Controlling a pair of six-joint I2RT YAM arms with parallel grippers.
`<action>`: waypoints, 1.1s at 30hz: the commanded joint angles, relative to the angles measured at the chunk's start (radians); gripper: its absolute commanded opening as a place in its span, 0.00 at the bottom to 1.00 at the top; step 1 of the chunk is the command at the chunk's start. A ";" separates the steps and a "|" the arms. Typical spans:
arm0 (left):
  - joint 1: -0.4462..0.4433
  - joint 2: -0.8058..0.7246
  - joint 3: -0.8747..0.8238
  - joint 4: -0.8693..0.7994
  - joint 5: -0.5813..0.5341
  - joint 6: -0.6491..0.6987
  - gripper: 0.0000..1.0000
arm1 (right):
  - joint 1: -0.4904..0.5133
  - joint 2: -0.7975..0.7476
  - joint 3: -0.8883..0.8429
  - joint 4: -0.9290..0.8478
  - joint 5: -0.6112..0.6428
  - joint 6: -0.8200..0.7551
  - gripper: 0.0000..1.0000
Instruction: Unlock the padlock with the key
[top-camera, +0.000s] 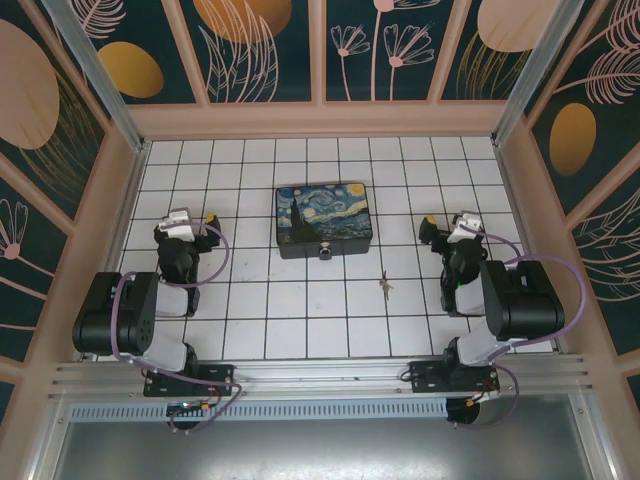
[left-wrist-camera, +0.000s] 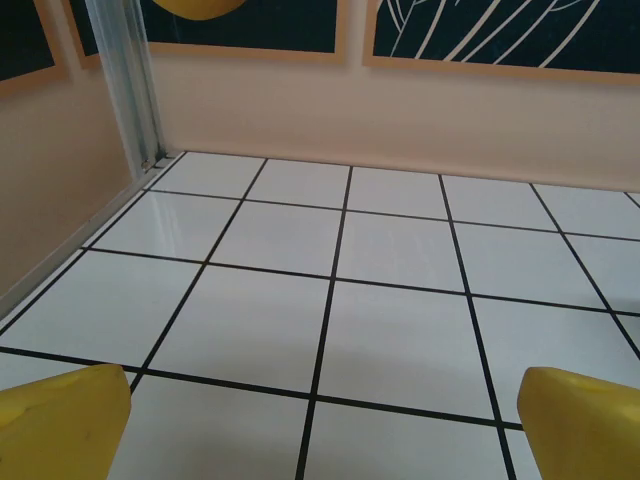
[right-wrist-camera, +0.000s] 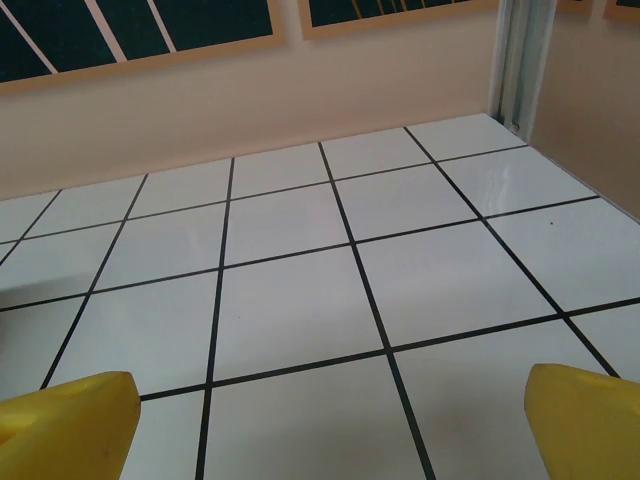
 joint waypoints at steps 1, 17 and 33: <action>-0.008 0.006 0.011 0.048 -0.013 0.011 0.99 | -0.011 0.008 0.018 0.054 0.024 -0.006 0.99; -0.006 0.010 0.021 0.032 -0.005 0.007 0.99 | -0.013 0.008 0.019 0.051 0.024 -0.005 0.99; 0.000 -0.120 0.410 -0.740 -0.226 -0.145 0.99 | 0.152 -0.304 0.390 -1.014 0.193 0.182 0.90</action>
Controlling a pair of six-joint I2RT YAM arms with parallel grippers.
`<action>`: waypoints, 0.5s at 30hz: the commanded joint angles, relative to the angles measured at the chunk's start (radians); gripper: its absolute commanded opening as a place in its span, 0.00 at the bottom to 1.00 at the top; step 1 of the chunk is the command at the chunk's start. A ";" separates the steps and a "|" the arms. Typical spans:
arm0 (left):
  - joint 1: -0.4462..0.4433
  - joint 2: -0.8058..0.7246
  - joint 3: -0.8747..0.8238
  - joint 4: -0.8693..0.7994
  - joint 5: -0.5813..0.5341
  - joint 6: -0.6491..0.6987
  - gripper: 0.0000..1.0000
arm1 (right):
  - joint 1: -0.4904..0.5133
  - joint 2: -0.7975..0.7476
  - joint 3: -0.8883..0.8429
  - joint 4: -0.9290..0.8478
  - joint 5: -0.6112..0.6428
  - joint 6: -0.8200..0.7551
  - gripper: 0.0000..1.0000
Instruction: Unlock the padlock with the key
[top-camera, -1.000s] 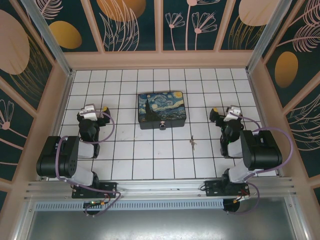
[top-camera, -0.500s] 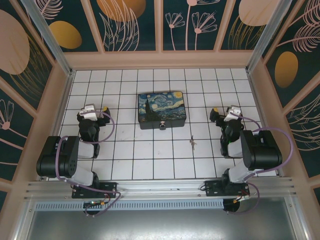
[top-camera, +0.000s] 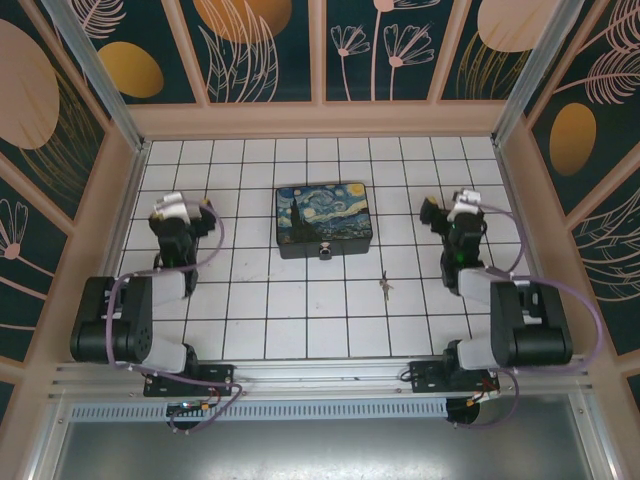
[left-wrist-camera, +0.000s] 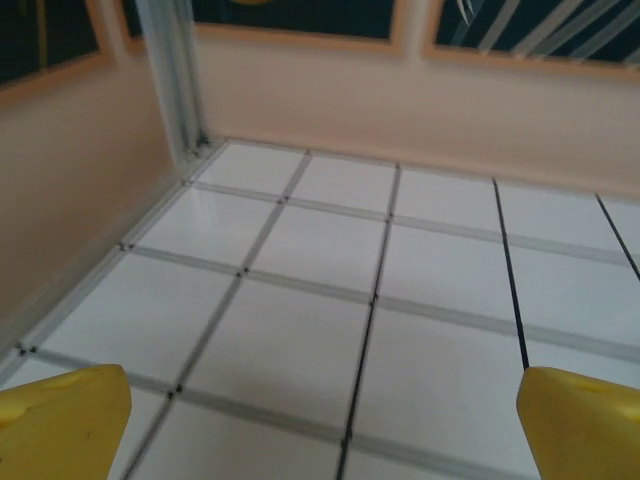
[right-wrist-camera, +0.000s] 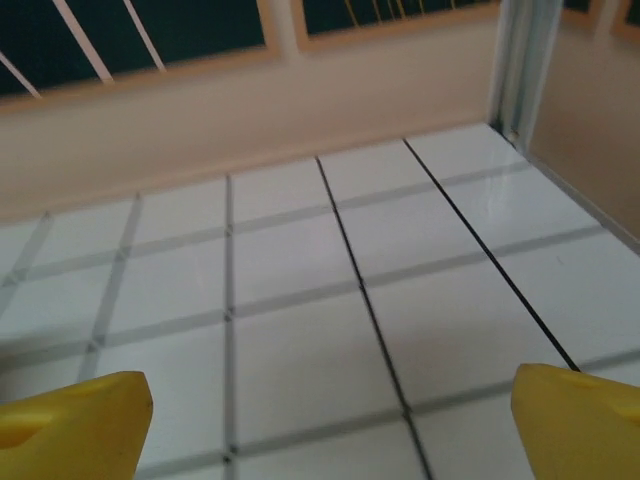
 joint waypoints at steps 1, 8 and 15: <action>-0.001 -0.047 0.245 -0.502 -0.099 -0.162 0.99 | 0.114 -0.123 0.134 -0.562 0.110 0.208 0.86; -0.175 -0.114 0.399 -0.975 -0.162 -0.382 0.99 | 0.345 -0.264 0.067 -0.943 0.117 0.621 0.62; -0.395 -0.239 0.434 -1.329 -0.162 -0.467 0.99 | 0.460 -0.336 -0.028 -1.062 -0.073 0.772 0.42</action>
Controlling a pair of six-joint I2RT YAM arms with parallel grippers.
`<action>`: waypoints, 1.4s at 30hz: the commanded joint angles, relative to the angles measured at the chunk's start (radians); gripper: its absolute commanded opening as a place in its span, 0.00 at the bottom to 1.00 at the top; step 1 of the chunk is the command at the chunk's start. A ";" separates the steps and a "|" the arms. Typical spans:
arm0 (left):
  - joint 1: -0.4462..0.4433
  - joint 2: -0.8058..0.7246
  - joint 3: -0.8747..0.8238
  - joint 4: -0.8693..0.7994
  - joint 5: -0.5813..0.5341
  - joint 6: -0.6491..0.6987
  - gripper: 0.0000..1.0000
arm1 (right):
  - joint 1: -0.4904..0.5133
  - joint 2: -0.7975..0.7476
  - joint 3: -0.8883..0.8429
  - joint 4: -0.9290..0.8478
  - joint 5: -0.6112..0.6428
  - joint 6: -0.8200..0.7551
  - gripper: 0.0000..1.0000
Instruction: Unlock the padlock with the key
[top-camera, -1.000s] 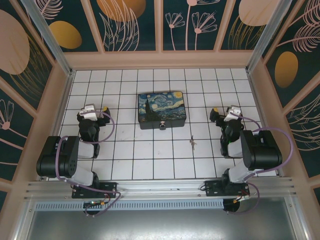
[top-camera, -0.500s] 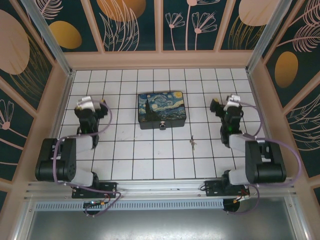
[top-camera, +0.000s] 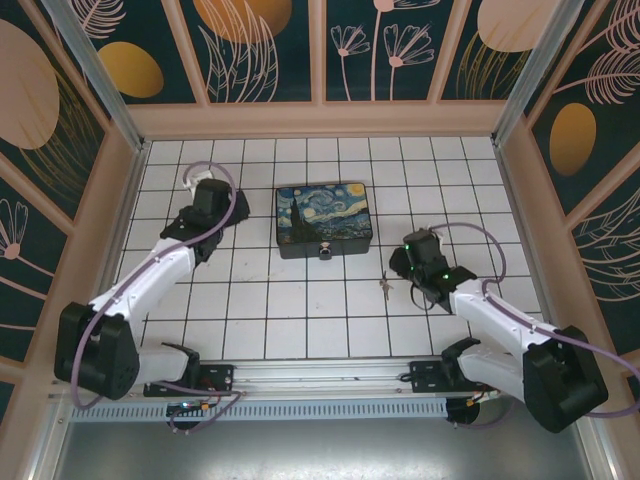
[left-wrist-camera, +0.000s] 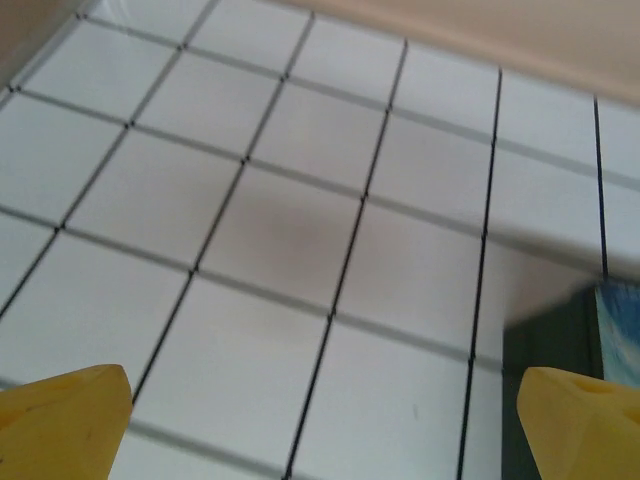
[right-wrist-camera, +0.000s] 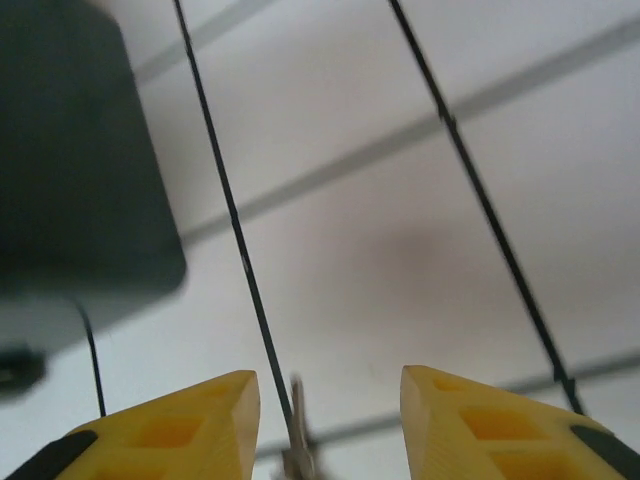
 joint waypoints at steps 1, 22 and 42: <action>-0.065 -0.094 -0.007 -0.244 0.013 -0.076 0.98 | 0.062 -0.057 -0.057 -0.086 -0.101 0.149 0.41; -0.406 -0.038 0.021 -0.263 0.152 -0.124 0.97 | 0.117 0.046 -0.088 0.081 -0.101 0.410 0.47; -0.405 0.004 0.133 -0.263 0.137 -0.059 0.98 | 0.010 0.182 -0.076 0.142 -0.147 0.371 0.44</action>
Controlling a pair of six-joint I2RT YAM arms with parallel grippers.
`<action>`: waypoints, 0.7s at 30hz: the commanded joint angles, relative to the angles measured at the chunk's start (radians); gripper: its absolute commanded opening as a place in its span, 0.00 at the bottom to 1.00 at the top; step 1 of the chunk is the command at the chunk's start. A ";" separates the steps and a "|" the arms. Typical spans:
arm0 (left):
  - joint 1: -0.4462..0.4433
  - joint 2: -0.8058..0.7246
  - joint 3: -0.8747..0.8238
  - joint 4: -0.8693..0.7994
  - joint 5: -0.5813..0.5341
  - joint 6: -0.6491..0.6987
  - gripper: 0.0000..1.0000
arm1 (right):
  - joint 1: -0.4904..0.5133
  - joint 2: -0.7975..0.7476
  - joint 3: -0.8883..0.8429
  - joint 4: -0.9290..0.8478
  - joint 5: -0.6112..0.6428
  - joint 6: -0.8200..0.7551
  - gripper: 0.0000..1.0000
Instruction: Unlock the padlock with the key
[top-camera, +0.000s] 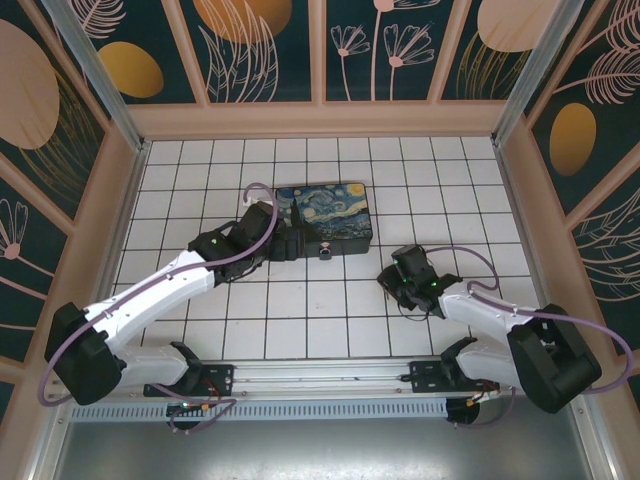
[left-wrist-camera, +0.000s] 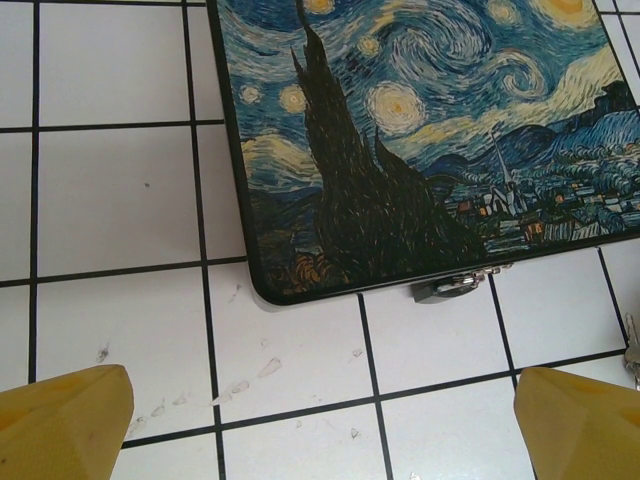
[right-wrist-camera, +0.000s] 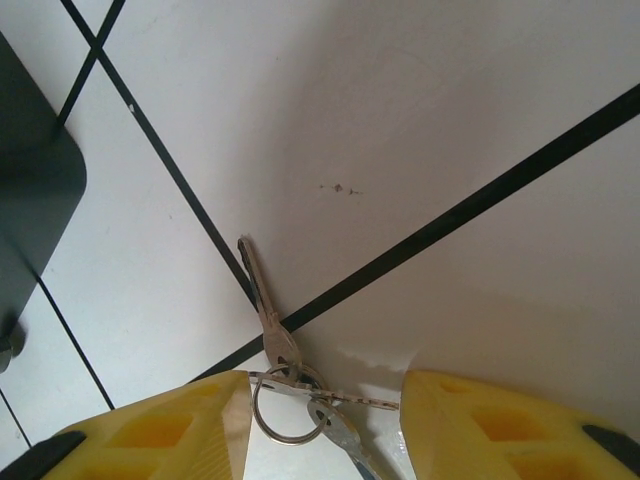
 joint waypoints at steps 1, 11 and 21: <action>-0.004 0.018 0.029 -0.005 -0.010 0.027 0.98 | -0.049 0.063 0.002 0.059 0.004 -0.043 0.43; -0.004 0.041 0.025 0.007 0.034 0.047 0.96 | -0.044 0.073 0.085 -0.004 -0.006 -0.141 0.45; -0.003 0.057 0.008 0.038 0.061 0.059 0.96 | 0.079 0.062 0.236 -0.249 0.090 -0.241 0.40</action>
